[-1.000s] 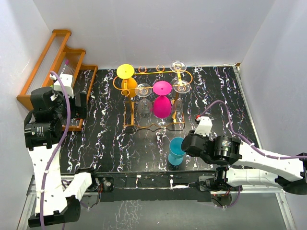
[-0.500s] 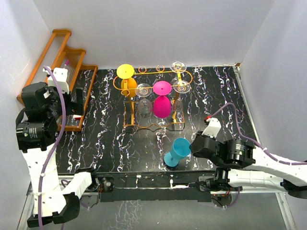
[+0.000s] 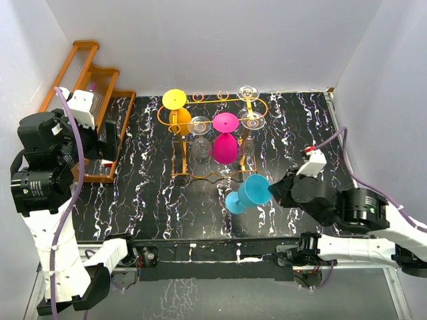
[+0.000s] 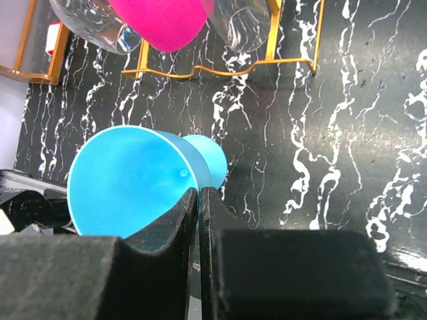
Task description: Place the wine glass upside down on the wine glass rack
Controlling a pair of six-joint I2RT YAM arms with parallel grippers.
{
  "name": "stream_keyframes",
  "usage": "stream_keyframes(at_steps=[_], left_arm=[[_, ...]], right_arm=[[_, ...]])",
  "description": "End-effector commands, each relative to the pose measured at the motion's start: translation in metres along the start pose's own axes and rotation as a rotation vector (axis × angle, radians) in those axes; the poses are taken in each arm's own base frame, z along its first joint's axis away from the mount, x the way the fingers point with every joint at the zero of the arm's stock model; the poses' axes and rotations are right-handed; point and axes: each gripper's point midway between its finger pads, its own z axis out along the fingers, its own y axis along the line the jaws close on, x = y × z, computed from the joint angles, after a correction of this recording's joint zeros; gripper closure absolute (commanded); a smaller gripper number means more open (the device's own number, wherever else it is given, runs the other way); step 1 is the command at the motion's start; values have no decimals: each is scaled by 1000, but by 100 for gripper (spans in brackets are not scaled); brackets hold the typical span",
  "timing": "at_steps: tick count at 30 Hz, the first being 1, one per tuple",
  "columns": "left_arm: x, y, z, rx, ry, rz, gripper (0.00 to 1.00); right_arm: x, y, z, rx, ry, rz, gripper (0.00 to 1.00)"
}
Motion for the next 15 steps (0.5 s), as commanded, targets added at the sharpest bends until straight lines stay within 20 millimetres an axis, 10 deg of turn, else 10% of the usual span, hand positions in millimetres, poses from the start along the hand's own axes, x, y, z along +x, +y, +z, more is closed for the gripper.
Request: stream_keyframes(at_steps=[1, 15], left_arm=[[-2, -11, -4, 55, -7, -12, 3], [-2, -10, 0, 45, -16, -42, 3]], right_arm=[[-9, 5, -5, -44, -24, -69, 92], [56, 0, 52, 122, 146, -282, 92]])
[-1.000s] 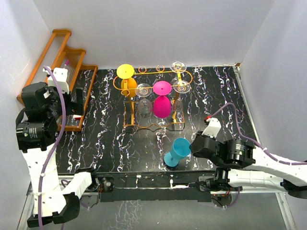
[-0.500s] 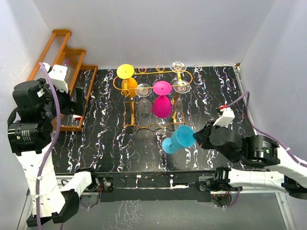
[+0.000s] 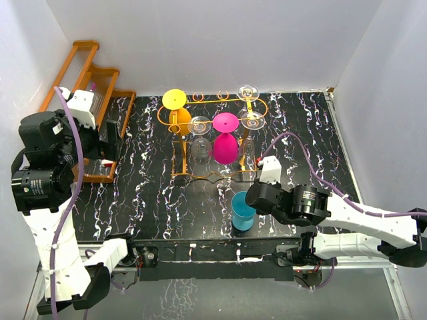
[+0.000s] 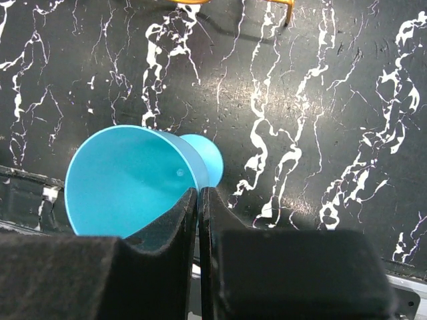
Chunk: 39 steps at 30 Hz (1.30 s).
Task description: Place the wine glass upside down on the wine glass rack
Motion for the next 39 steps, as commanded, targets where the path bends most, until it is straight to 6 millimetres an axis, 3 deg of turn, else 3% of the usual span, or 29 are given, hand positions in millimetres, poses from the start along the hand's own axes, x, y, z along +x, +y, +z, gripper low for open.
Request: stream_keyframes(at_steps=[1, 5, 12, 19, 28, 31, 33, 39], left_arm=[[-1, -2, -1, 7, -12, -10, 3], [0, -1, 0, 0, -13, -7, 3], [5, 1, 1, -16, -7, -2, 3], [10, 1, 2, -16, 4, -3, 3], [12, 2, -1, -27, 8, 6, 3], [7, 3, -4, -35, -3, 6, 3], [-3, 4, -10, -46, -27, 4, 3], [-53, -4, -32, -22, -164, -38, 3]], right_arm=[[-12, 11, -3, -47, -38, 18, 92], [-10, 11, -3, -47, -34, 26, 92], [2, 10, 5, -34, 9, 14, 82], [10, 11, 12, -15, 42, -16, 81], [13, 10, 17, -7, 77, -41, 92], [-3, 10, 6, -16, 38, -14, 92], [-27, 9, -10, -25, -24, 29, 92], [-109, -2, -84, -168, -278, 226, 92]])
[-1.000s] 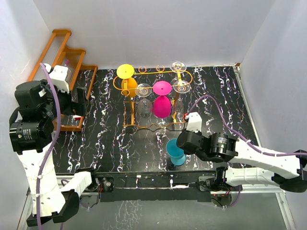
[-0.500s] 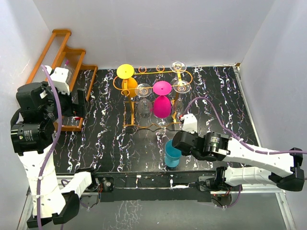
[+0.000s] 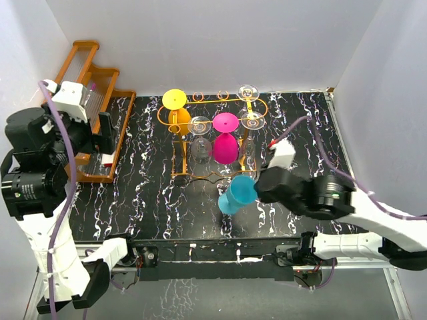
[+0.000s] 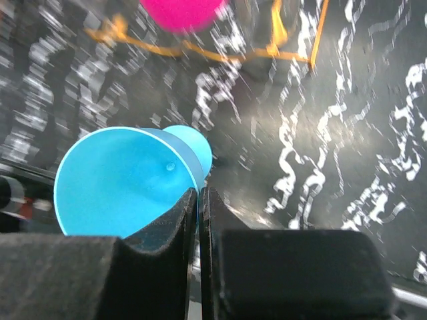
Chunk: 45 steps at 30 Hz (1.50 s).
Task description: Place the wine glass upside down on the wine glass rack
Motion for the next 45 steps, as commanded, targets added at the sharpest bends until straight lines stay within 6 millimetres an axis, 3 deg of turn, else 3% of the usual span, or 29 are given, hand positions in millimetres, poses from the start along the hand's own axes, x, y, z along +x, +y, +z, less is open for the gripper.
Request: stream_keyframes(at_steps=[1, 5, 12, 19, 23, 27, 31, 36, 41, 45], left_arm=[[-42, -12, -22, 33, -146, -60, 3], [-64, -37, -32, 154, -263, -148, 3], [-115, -62, -64, 297, -463, -291, 3], [-147, -84, -98, 445, -557, -411, 7], [-161, -82, -98, 461, -556, -468, 8], [-161, -90, -74, 570, -444, -577, 8], [-157, -106, -52, 756, -287, -729, 9], [-166, -109, -47, 856, -233, -841, 10], [-192, -105, -50, 928, -286, -930, 10], [-206, -99, -42, 950, -288, -984, 15]], right_arm=[[-84, -10, -68, -131, -281, 202, 92], [-113, -15, -100, -204, -379, 248, 92], [-160, 19, -158, -517, -548, 234, 92], [-200, 44, -187, -623, -769, 76, 92], [-231, 57, -190, -563, -906, 1, 92], [-264, 75, -205, -509, -1152, -194, 92], [-295, 80, -216, -393, -1323, -234, 92], [-307, 76, -233, -213, -1603, -337, 92], [-291, 86, -256, -166, -1858, -477, 92], [-280, 100, -252, -50, -1949, -664, 92]])
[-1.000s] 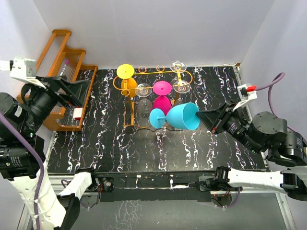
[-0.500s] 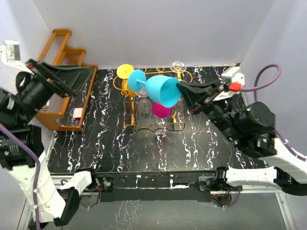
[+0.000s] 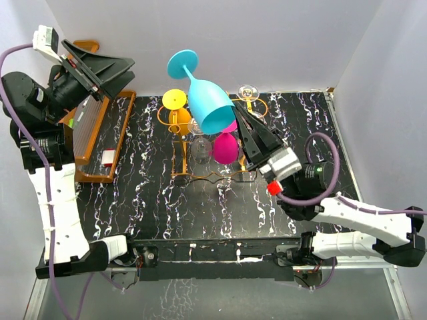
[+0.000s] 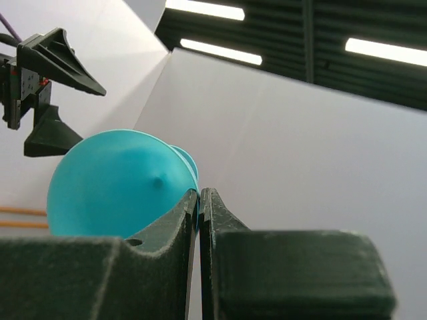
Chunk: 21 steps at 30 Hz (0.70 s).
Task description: Place the wine glass upside down on the wine glass rack
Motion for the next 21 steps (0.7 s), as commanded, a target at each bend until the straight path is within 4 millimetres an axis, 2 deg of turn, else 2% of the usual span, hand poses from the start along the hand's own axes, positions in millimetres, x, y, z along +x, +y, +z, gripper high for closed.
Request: stream_keyframes(at_steps=[1, 7, 12, 14, 17, 21], left_arm=[[-8, -49, -5, 124, -11, -55, 16], [-9, -51, -3, 138, 10, -81, 24], [-11, -47, 2, 143, 31, -86, 25], [-11, -45, 3, 141, 39, -89, 25], [-7, -42, 5, 141, 47, -101, 26], [-5, -21, 15, 117, 67, -143, 28]], right_arm=[[-55, -29, 0, 104, -269, -277, 92], [-40, -21, 13, 129, -263, -535, 92], [-16, -17, 32, 141, -234, -677, 92], [-7, -14, 38, 143, -224, -697, 92], [-3, -18, 43, 175, -227, -696, 92], [0, -15, 50, 196, -243, -684, 92]])
